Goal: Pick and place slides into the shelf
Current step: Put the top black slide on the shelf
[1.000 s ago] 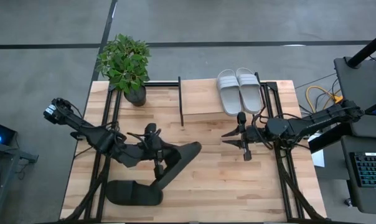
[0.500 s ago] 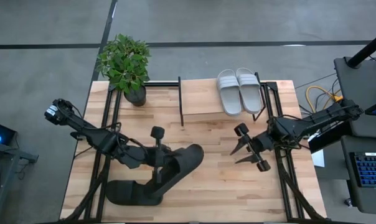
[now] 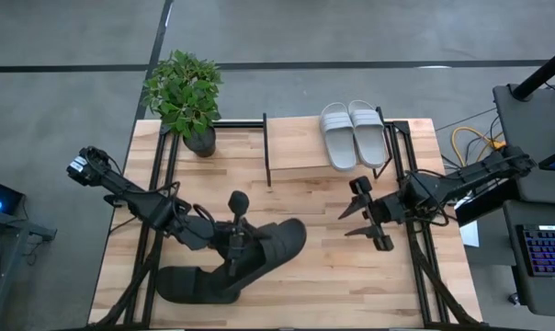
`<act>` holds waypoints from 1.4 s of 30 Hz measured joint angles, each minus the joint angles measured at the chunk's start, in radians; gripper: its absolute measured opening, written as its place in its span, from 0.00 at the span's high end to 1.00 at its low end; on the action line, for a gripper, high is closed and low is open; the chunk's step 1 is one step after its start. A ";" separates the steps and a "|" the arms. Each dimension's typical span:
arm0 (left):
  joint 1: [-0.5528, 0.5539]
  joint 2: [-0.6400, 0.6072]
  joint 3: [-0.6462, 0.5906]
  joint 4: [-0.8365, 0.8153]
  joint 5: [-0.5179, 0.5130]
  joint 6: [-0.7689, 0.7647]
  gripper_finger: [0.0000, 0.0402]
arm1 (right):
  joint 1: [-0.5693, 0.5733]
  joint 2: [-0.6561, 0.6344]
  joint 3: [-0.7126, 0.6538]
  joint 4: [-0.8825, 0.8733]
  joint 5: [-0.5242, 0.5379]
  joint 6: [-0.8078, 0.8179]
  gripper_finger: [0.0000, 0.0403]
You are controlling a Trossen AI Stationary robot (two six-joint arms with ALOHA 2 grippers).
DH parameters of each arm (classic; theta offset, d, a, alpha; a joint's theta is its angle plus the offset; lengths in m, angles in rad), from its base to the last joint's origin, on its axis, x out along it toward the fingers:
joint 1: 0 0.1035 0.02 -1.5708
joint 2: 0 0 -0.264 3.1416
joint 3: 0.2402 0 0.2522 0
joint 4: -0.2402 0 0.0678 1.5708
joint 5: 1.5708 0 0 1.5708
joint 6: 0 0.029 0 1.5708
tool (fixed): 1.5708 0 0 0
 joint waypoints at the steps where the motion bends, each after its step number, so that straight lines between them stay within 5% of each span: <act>1: 0.000 0.000 0.001 0.003 -0.001 0.006 1.00 | 0.005 0.002 0.000 0.000 0.000 0.000 0.56; 6: 0.002 0.000 0.001 0.018 0.000 0.047 1.00 | 0.046 0.079 0.015 0.003 0.013 -0.079 0.56; 12: 0.006 -0.001 -0.001 0.019 0.000 0.045 1.00 | 0.098 0.243 0.124 -0.013 0.157 -0.221 0.50; 17: 0.006 -0.001 -0.001 0.020 0.001 0.042 1.00 | 0.123 0.308 0.248 -0.185 0.257 -0.298 0.44; 27: 0.006 -0.002 -0.002 0.038 0.010 0.041 1.00 | 0.124 0.374 0.462 -0.530 0.272 -0.303 0.40; 42: 0.006 -0.003 -0.007 0.089 0.015 0.042 1.00 | 0.122 0.516 0.590 -0.558 0.355 -0.359 0.41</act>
